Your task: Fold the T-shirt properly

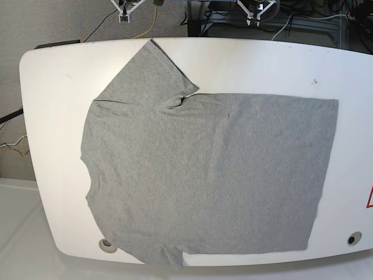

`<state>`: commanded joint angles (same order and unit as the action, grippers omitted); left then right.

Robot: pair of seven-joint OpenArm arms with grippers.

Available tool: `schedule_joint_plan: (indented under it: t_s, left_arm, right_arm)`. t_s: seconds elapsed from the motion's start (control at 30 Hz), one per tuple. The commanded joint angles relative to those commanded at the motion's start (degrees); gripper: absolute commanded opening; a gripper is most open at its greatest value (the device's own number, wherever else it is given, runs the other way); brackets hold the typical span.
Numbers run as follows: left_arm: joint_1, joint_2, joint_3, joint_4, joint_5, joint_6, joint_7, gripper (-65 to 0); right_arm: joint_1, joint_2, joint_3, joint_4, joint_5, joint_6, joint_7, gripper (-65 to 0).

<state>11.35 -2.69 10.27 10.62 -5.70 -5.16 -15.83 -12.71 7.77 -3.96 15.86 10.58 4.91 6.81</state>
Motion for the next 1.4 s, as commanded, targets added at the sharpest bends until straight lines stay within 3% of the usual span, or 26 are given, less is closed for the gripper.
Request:
schedule_joint_plan:
  t_s: [0.33,0.4,0.67,1.0,1.4]
  left_arm:
    - [5.0,-2.1,0.0,7.5,-2.4,0.0,0.5,-65.0]
    - [9.6,-3.2,0.0,15.0,-5.2,0.1,1.1,-65.0]
    - [16.7,-5.3,-0.3,26.8,-9.2,-0.2,2.3,-65.0]
    - [22.6,-5.5,-4.7,33.2,-9.4,-6.7,2.7,-65.0]
    - [31.8,-8.1,-5.7,47.8,-9.4,-2.5,0.6,-65.0]
  right_arm:
    - [-3.1,0.1,0.0,2.9,0.5,0.26,0.4,-64.6]
    - [-6.2,0.8,0.1,5.9,1.0,0.82,0.4,-64.7]
    - [-10.9,1.9,-0.2,12.1,1.4,1.83,0.5,-64.8]
    - [-16.2,3.6,1.1,20.8,2.2,1.90,1.8,-65.0]
    - [-27.1,5.0,0.9,41.1,2.9,0.82,2.2,-64.9]
